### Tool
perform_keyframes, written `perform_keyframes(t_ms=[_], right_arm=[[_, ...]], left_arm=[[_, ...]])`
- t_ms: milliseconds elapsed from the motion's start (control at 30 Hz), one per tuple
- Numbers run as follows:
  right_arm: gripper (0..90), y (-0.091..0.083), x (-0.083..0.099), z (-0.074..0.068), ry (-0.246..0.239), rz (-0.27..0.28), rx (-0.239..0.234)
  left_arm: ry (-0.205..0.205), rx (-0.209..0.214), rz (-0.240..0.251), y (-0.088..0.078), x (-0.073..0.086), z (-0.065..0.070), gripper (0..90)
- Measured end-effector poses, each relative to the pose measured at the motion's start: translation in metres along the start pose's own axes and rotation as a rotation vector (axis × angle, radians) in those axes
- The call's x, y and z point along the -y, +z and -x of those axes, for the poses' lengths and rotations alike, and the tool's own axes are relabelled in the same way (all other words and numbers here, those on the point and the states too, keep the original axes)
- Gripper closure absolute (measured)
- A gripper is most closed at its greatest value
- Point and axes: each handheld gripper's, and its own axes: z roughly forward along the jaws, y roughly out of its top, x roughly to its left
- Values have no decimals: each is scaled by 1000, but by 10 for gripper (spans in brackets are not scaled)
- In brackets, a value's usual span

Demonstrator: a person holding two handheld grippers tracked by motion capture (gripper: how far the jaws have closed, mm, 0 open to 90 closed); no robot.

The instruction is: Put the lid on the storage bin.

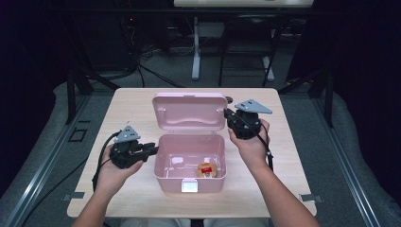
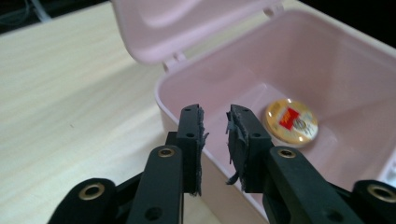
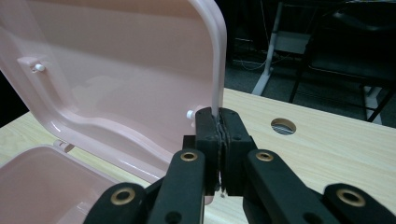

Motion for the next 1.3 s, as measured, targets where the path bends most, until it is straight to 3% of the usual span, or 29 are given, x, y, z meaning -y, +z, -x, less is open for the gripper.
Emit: perform_keyframes(t_ms=[267, 367, 833, 1067, 1300], right_arm=[[877, 0, 0, 0, 1, 0, 3], [876, -1, 1, -1, -3, 1, 4], [875, -2, 2, -2, -3, 7, 3], [874, -3, 3, -1, -3, 8, 0], [873, -4, 3, -2, -8, 5, -5]], left_arm=[[-46, -40, 51, -3, -23, -16, 707], [-39, -71, 60, -5, -32, -19, 697], [-13, -139, 116, -7, -77, -22, 668], [-3, -175, 122, -3, -88, -23, 703], [-21, -168, 141, -1, -93, -23, 784]])
